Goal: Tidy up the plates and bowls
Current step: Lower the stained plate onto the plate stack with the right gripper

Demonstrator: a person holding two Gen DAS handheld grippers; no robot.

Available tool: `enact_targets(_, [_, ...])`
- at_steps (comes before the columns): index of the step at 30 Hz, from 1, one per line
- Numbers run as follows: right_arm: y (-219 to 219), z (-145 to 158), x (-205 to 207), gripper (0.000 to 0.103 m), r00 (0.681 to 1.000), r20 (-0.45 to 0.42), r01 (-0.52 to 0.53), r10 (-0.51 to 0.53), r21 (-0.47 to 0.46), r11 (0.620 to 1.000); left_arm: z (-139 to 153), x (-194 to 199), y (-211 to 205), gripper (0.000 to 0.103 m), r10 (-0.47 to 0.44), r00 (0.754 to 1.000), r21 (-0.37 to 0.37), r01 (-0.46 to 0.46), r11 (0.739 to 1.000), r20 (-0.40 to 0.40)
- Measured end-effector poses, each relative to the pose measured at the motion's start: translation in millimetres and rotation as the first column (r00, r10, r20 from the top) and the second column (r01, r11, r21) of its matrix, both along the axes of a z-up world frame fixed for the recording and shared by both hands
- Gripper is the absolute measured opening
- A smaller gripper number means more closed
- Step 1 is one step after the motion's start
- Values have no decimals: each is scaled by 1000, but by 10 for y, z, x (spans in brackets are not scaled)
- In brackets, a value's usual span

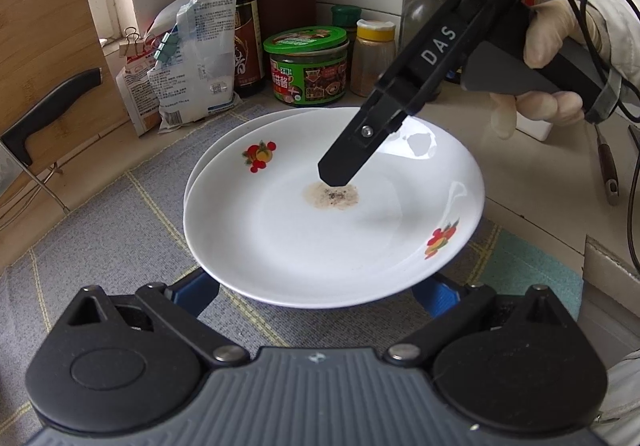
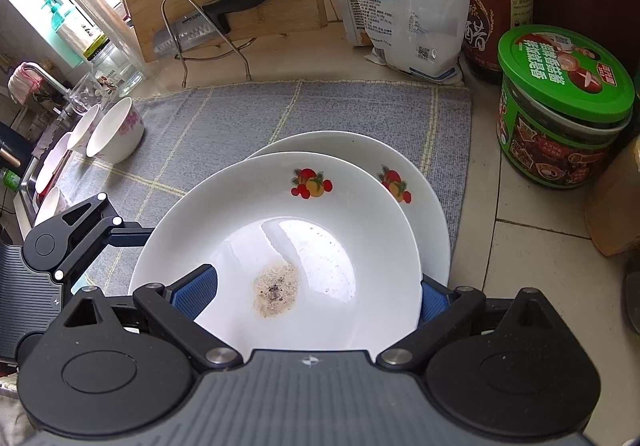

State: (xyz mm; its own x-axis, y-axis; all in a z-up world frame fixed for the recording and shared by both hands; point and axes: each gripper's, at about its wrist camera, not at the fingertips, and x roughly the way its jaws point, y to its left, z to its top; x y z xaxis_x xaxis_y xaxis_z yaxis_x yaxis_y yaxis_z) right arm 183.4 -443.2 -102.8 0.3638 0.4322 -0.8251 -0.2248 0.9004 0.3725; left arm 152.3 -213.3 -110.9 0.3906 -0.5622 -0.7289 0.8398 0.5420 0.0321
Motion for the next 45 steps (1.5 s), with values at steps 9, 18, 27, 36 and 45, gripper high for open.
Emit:
enact_targets(9, [-30, 24, -34, 102, 1000, -2, 19, -19, 4, 1000, -35, 72, -5, 101, -3, 1000, 9, 3, 1000, -5])
enact_targets(18, [-68, 91, -93, 101, 999, 0, 41, -41, 8, 999, -62, 101, -30, 103, -11, 1000, 13, 11, 1000, -19])
enact_targets(27, [-75, 135, -133, 102, 998, 7, 56, -56, -13, 998, -48, 80, -31, 103, -15, 1000, 12, 15, 1000, -1])
enact_targets(36, [9, 164, -134, 102, 998, 13, 64, -63, -65, 996, -38, 80, -37, 103, -12, 1000, 4, 12, 1000, -1])
enact_targets(45, [109, 178, -133, 103, 998, 8, 62, -62, -135, 989, -25, 75, -39, 103, -4, 1000, -10, 4, 1000, -2])
